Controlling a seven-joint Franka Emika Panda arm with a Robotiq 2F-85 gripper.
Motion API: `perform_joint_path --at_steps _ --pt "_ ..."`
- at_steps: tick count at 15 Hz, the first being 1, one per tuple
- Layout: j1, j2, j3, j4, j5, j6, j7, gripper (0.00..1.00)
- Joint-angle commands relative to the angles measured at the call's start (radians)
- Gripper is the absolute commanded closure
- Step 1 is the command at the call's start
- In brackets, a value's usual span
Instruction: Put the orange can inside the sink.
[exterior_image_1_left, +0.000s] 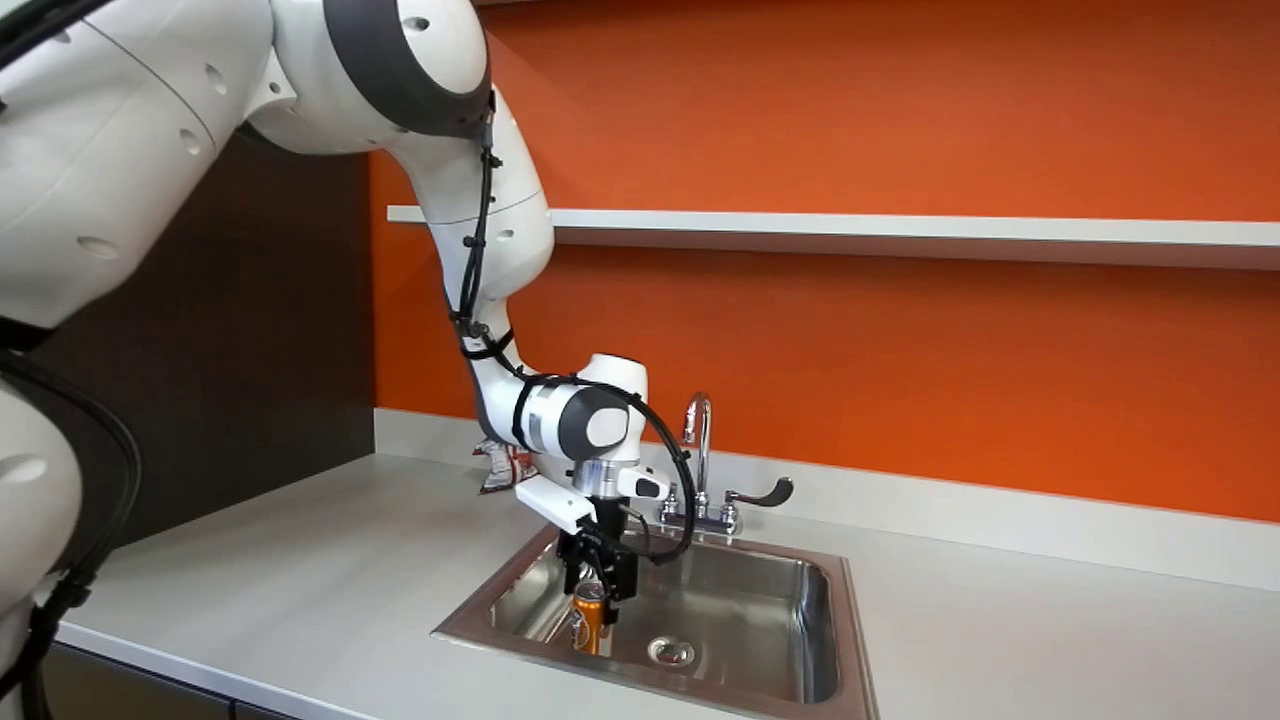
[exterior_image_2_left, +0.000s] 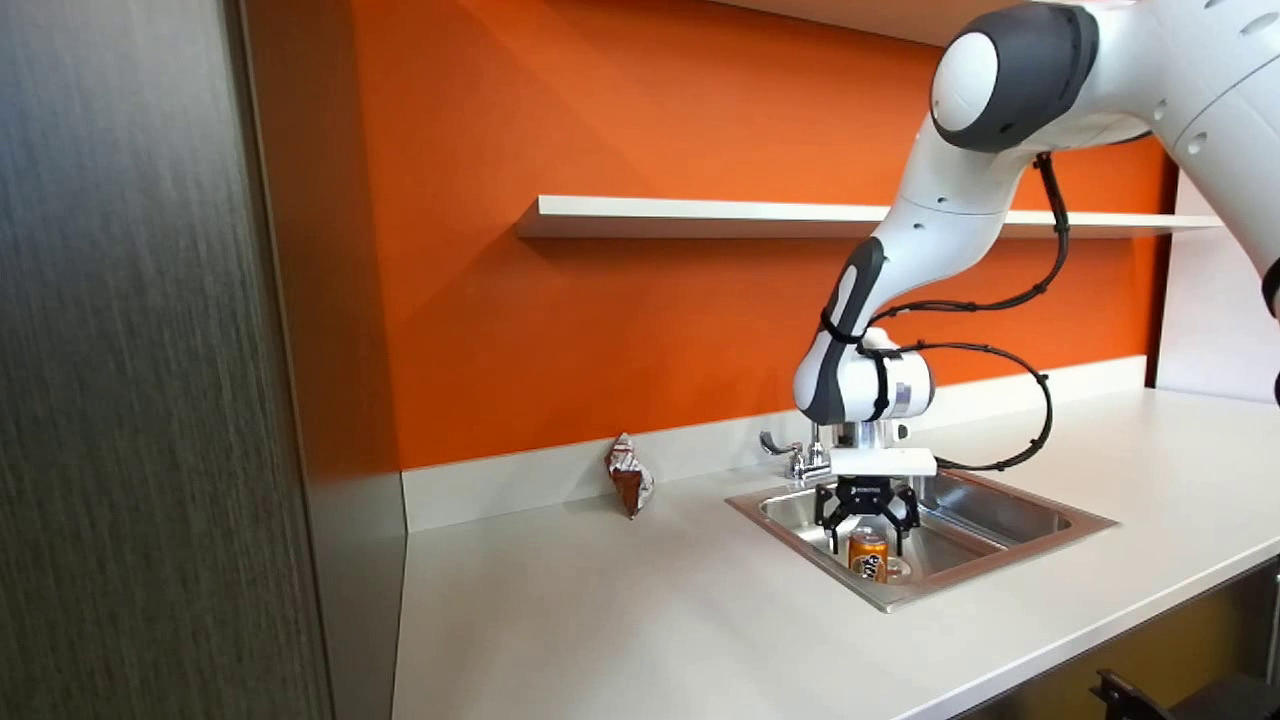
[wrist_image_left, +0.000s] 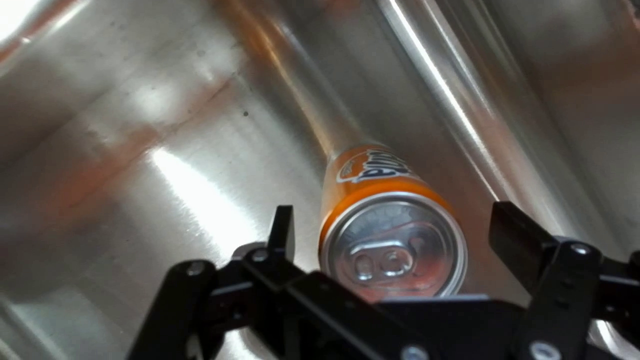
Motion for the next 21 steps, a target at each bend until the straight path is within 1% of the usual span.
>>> perform_joint_path --at_steps 1,6,12,14,21 --pt "0.01 -0.047 -0.011 -0.023 -0.013 -0.023 0.014 0.0" --pt "0.022 -0.081 -0.019 -0.044 -0.025 -0.022 0.024 0.0" --pt "0.042 -0.158 -0.04 -0.099 -0.056 -0.022 0.032 0.0" --pt "0.046 -0.186 -0.045 -0.121 -0.076 -0.024 0.023 0.0" --pt "0.051 -0.305 -0.032 -0.22 -0.162 -0.023 -0.016 0.0"
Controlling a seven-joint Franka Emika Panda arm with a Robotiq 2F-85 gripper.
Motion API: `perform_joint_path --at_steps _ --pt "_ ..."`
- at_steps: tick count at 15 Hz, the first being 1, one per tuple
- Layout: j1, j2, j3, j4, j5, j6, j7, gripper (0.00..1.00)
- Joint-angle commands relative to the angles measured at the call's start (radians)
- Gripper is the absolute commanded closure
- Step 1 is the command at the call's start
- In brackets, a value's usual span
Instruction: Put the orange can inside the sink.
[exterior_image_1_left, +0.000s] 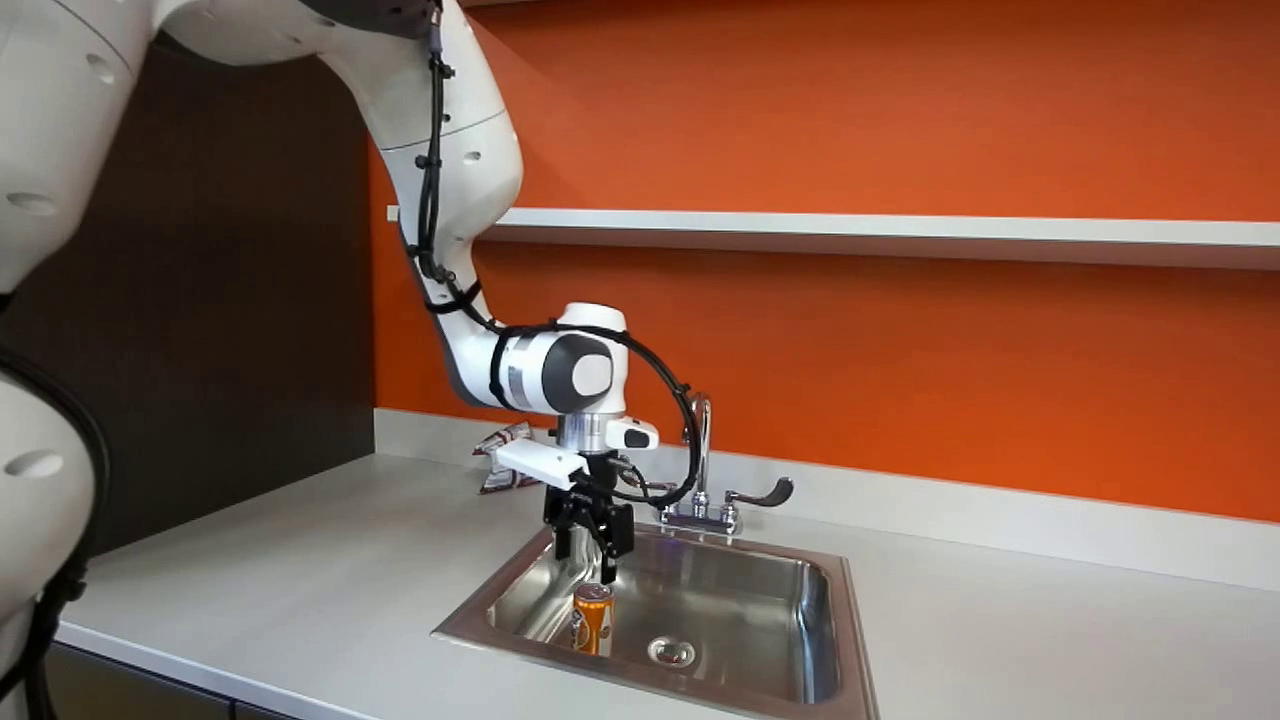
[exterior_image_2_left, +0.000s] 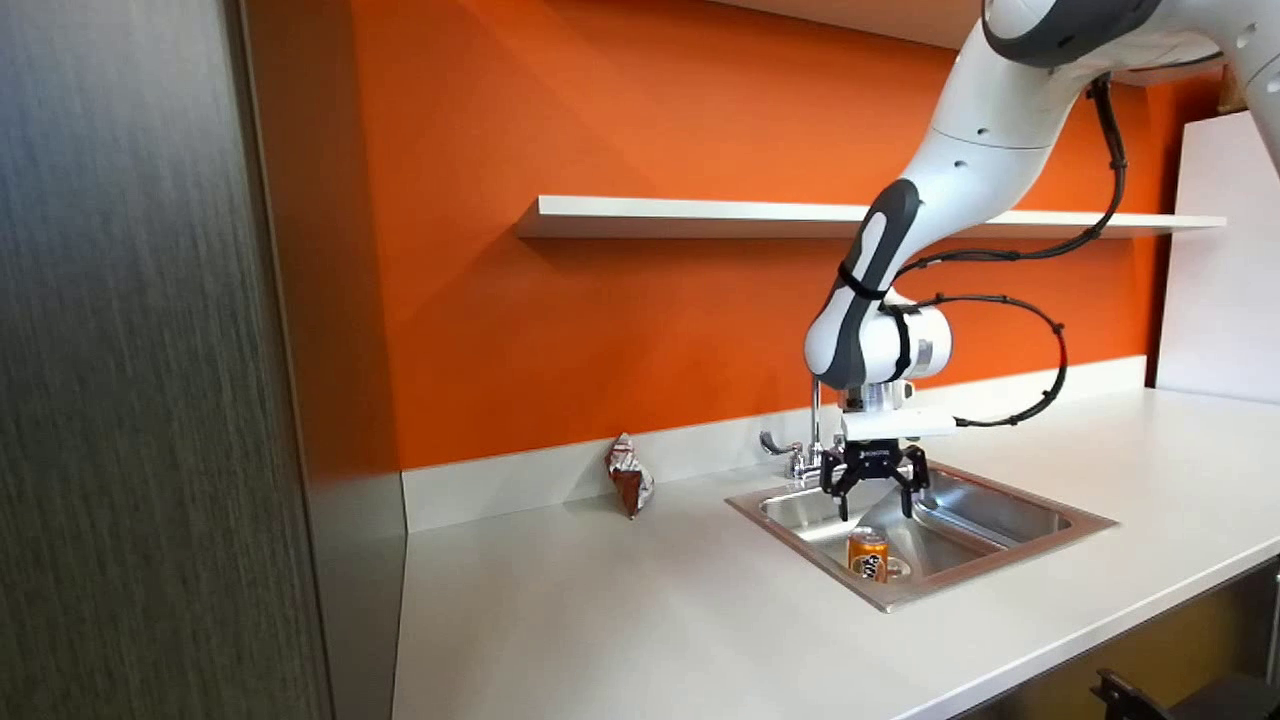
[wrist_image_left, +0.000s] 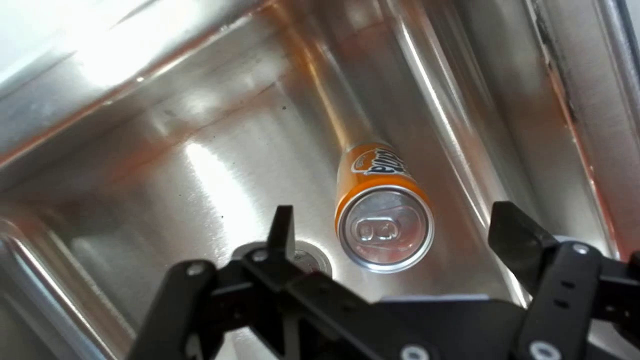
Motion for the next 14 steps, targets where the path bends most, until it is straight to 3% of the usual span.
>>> perform_joint_path --at_steps 1,14 --pt "0.013 -0.107 -0.001 -0.079 -0.049 -0.025 -0.012 0.0" --pt "0.047 -0.396 0.047 -0.343 -0.163 -0.039 0.071 0.0"
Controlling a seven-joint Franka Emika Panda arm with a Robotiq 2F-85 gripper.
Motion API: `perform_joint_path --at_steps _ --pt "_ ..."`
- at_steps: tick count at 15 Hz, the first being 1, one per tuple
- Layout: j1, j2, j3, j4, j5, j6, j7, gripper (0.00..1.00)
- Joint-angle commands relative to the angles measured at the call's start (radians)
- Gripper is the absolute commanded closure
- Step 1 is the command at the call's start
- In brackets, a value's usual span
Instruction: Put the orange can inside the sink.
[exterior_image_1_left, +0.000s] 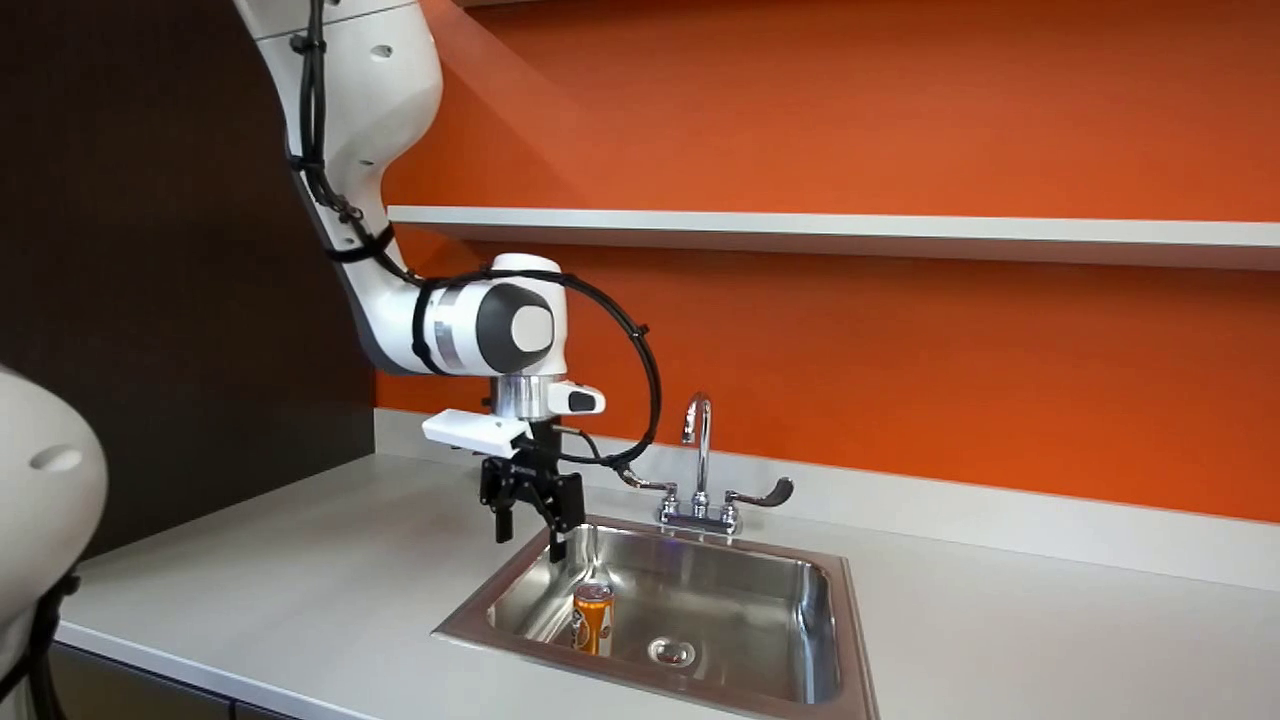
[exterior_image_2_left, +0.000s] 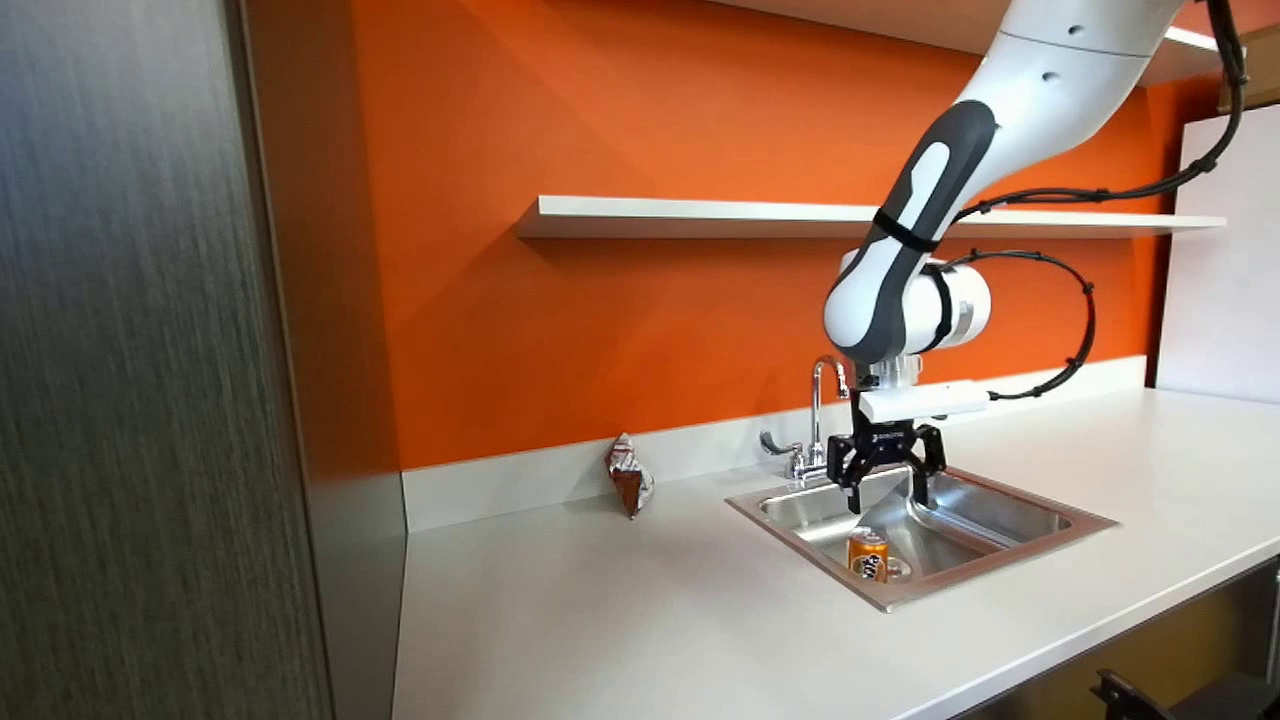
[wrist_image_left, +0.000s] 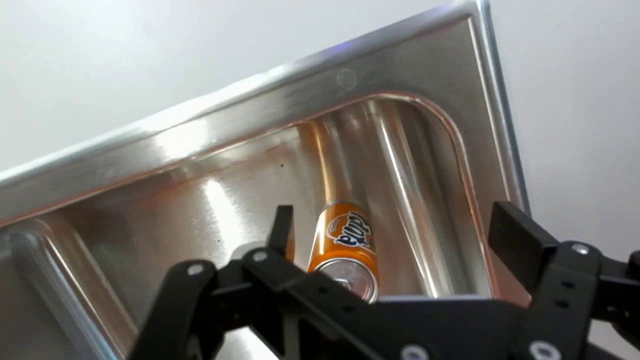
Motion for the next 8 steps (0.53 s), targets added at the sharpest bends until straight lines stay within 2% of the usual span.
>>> perform_joint_path --at_steps 1,8 --pt "0.0 -0.125 0.034 -0.098 -0.041 -0.036 0.06 0.0" --pt "-0.012 -0.281 0.103 -0.224 -0.028 -0.065 0.09 0.0"
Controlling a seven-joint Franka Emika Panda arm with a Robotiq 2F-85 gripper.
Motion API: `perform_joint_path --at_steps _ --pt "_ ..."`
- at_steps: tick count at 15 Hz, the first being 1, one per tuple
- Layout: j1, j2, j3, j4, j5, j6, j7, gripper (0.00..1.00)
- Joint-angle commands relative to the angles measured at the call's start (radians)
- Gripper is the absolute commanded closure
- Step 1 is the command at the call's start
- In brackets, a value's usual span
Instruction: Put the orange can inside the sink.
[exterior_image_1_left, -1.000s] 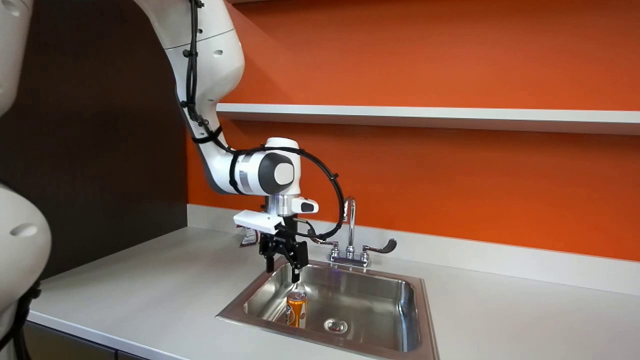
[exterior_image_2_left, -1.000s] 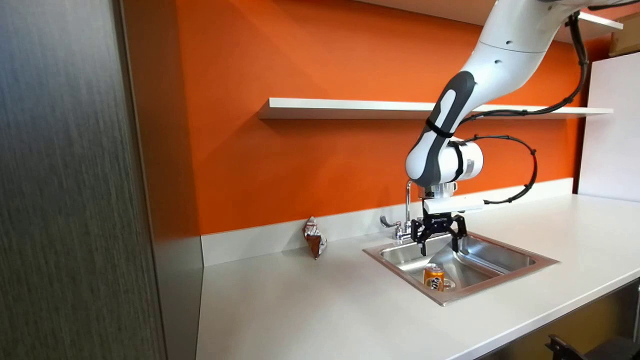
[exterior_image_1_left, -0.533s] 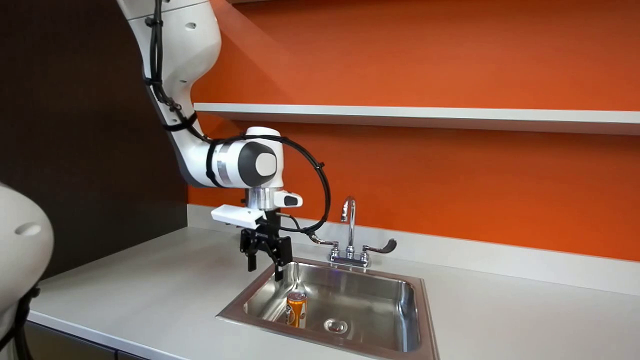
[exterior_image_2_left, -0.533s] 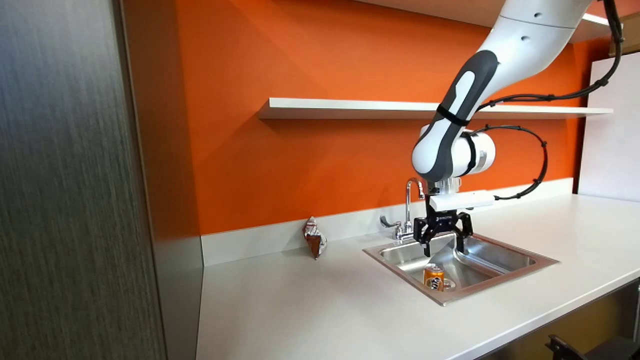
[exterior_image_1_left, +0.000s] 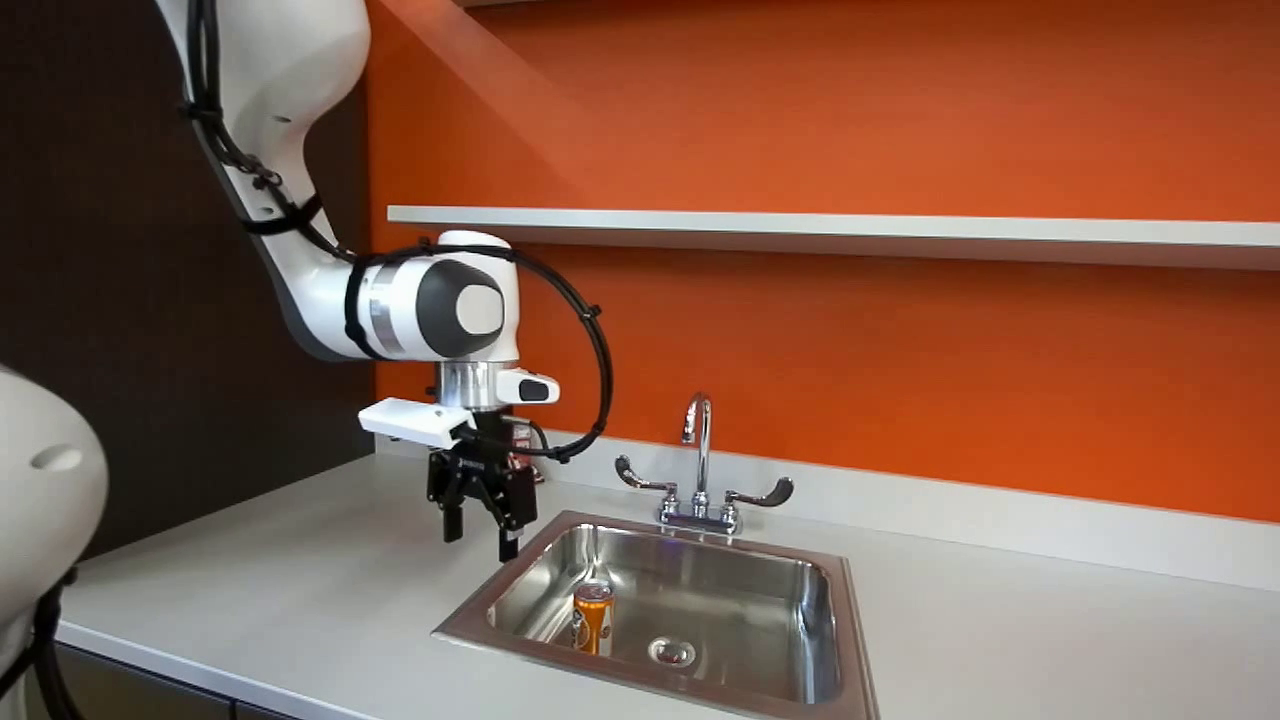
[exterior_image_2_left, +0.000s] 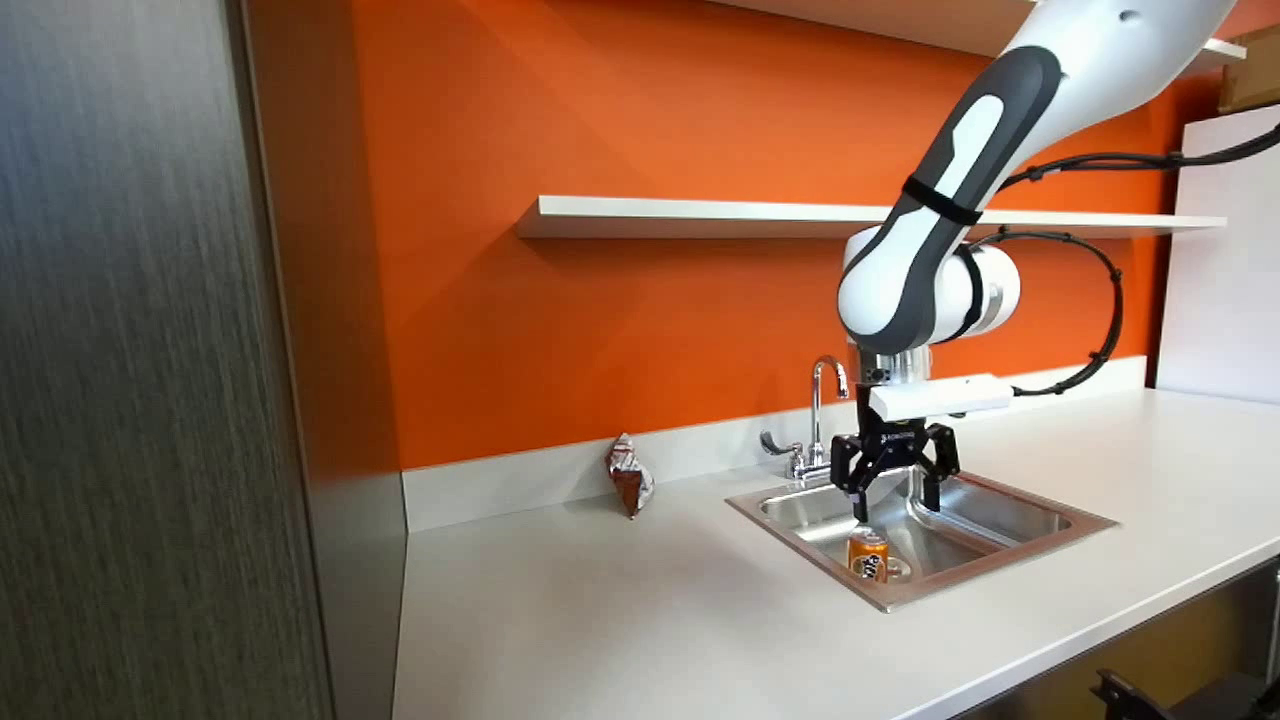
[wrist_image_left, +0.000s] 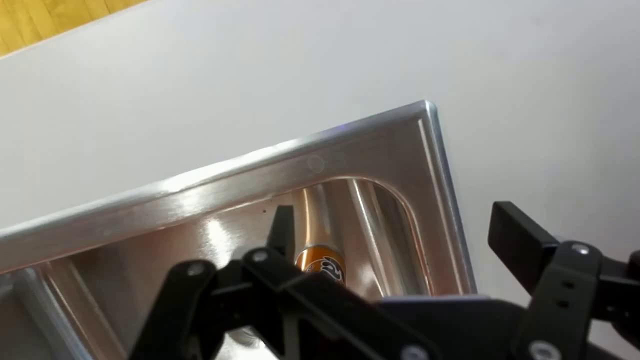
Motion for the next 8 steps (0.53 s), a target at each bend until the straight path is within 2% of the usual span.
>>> perform_joint_path --at_steps 1,2,3,8 --pt "-0.019 -0.125 0.045 -0.079 -0.024 -0.044 0.06 0.0" --pt "-0.027 -0.144 0.057 -0.091 -0.044 -0.047 0.095 0.0" --pt "-0.021 -0.063 0.042 -0.046 0.004 -0.014 0.023 0.0" --pt "-0.024 -0.109 0.056 -0.075 -0.008 -0.021 0.053 0.0"
